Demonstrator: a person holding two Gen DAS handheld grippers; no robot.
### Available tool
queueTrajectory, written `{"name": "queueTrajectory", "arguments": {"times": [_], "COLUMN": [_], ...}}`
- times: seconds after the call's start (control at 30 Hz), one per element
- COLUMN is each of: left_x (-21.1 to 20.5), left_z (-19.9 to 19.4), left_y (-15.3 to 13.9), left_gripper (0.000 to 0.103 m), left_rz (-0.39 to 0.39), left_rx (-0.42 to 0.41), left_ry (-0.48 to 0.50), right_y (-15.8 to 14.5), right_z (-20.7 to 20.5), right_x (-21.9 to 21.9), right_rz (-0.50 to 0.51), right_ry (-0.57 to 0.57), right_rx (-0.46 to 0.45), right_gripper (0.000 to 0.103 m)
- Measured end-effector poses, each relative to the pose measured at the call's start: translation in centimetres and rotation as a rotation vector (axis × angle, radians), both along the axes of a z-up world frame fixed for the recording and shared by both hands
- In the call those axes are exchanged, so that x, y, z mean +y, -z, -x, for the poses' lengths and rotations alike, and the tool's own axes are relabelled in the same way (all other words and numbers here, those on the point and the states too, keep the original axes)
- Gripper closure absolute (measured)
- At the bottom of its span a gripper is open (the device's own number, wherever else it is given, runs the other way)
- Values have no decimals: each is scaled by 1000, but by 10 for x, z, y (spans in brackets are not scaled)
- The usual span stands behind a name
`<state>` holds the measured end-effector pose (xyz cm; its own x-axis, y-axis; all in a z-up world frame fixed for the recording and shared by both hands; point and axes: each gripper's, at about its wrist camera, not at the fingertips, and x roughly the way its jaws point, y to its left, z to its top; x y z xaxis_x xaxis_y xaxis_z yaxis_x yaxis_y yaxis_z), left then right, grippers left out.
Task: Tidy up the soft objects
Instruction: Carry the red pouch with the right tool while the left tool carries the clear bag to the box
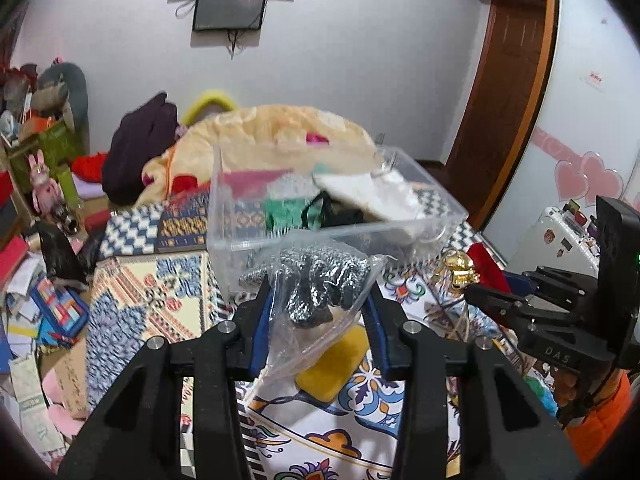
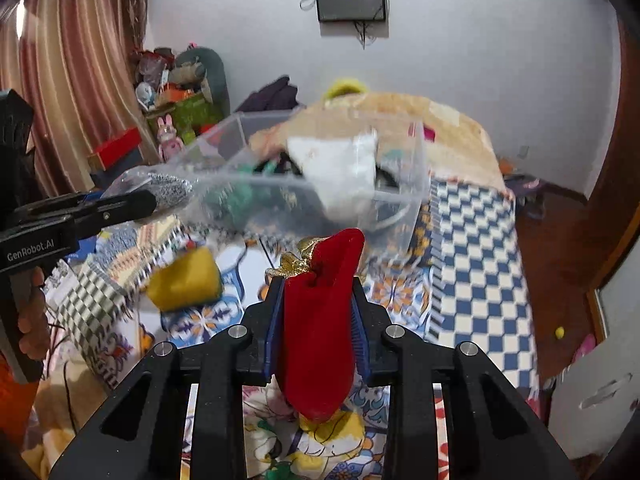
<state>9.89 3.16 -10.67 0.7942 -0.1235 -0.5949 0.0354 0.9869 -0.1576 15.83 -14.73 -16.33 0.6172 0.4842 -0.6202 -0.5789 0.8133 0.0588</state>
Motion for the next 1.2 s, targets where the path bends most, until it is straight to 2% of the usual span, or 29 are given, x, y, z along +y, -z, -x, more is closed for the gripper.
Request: {"name": "queueTrajectory", "arguments": {"times": [0.33,0.67,0.87,1.2], "left_x": [-2,5,15,25], "left_z": [5,-21,-50,-99], "left_y": [-42,-56,-48,-13], "left_gripper": [62,62,62,62], "left_rz": [-27,-67,-90,-56], "left_rx": [-129,-175,-152,-35], "left_ry": [-7,-47,-85,-92], "right_y": [-57,-96,-94,-60], "right_z": [-7,-31,-49,-79], "right_x": [6,34,58,81], "right_rz": [-91,-157,-152,-78], "right_ry": [6,3,-19,-28], "right_rx": [-139,-227,-212,-104], "right_gripper": [76,76,76,76]}}
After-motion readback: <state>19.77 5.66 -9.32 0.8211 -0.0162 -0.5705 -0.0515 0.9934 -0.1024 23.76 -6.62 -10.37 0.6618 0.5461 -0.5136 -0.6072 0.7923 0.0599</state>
